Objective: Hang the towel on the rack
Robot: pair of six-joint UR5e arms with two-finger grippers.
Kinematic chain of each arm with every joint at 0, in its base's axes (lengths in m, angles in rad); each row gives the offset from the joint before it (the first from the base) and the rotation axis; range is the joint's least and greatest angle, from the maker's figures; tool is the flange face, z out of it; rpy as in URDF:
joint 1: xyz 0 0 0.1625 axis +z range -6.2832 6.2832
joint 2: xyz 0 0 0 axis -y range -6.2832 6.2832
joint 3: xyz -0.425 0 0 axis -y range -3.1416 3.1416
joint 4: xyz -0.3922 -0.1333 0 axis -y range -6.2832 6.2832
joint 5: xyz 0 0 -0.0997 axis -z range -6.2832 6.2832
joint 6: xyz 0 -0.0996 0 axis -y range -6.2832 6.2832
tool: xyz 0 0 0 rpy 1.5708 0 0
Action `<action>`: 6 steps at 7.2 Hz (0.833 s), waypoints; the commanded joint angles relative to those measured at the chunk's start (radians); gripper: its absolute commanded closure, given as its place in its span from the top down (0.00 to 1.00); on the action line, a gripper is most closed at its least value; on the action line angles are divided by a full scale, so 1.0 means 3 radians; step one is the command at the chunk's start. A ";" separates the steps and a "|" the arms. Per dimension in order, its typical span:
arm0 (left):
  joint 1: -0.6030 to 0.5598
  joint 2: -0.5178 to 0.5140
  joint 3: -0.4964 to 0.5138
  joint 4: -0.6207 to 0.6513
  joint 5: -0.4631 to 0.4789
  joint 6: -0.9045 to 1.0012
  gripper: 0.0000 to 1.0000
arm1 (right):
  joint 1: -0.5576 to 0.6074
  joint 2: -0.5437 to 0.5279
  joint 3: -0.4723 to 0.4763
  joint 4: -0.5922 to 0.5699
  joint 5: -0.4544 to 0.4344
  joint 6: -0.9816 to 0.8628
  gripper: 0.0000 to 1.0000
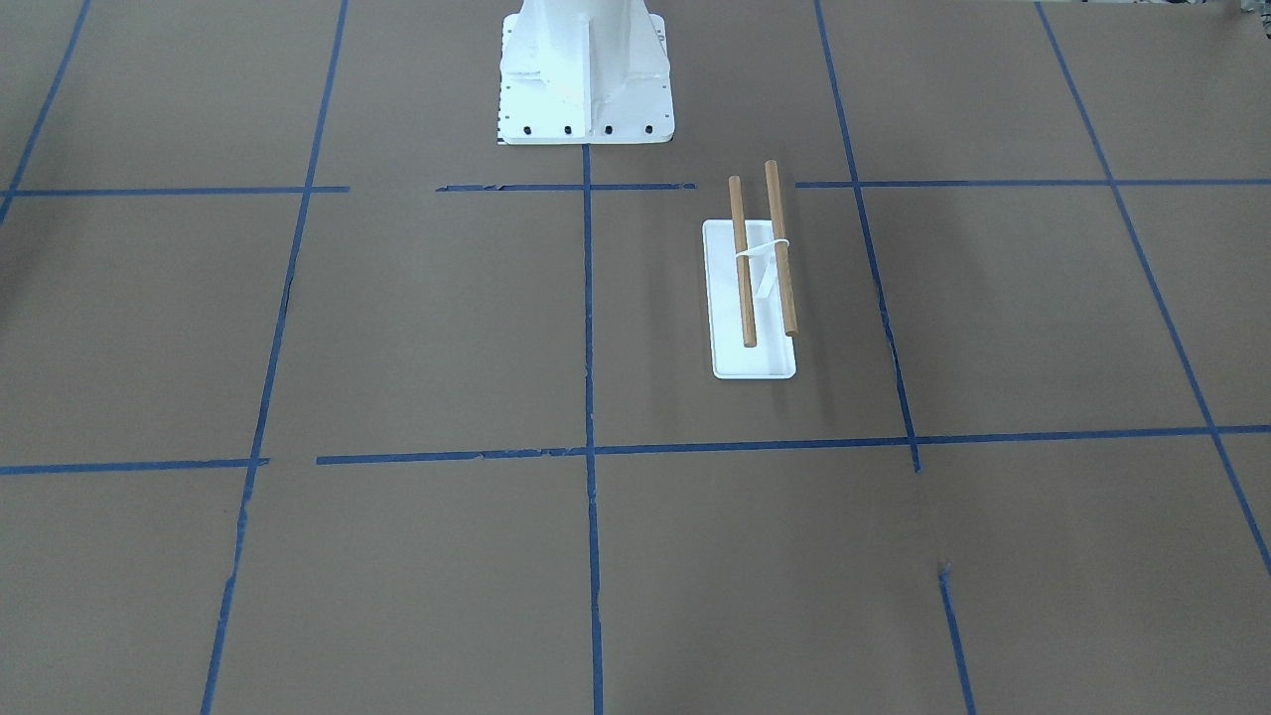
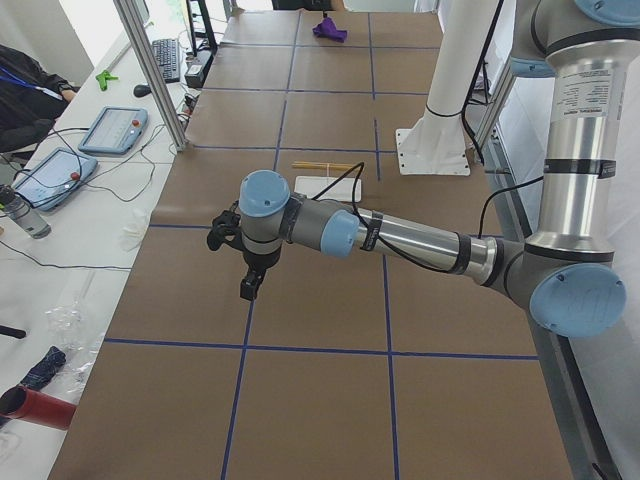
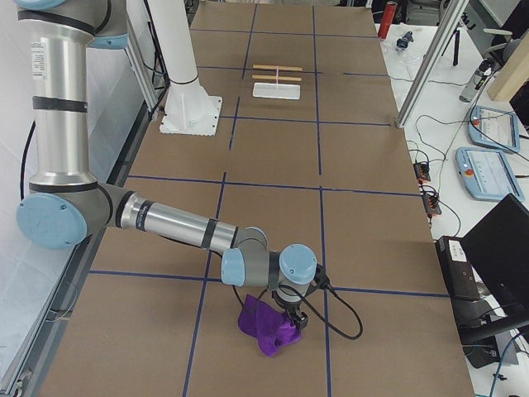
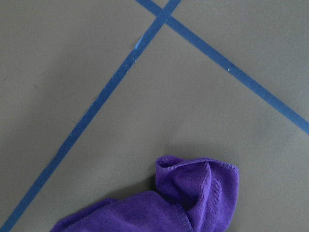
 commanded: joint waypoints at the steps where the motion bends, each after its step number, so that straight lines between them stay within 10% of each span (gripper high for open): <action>1: 0.0000 0.0000 -0.0002 -0.0006 -0.0002 0.0002 1.00 | 0.0000 0.0009 -0.0162 -0.0002 -0.0004 -0.0039 0.89; 3: 0.0000 0.0000 -0.0002 -0.0006 -0.0007 0.0002 1.00 | -0.0030 0.0070 -0.0275 -0.0007 -0.0009 -0.0029 0.69; 5: 0.0000 -0.0020 -0.0002 -0.0011 -0.0007 0.0012 1.00 | -0.0041 0.0065 -0.0265 -0.0002 -0.0014 -0.0039 0.10; 6: 0.0005 -0.0025 -0.0007 -0.0011 -0.0007 0.0012 1.00 | -0.0051 0.0070 -0.0255 -0.0002 -0.0014 -0.0070 0.00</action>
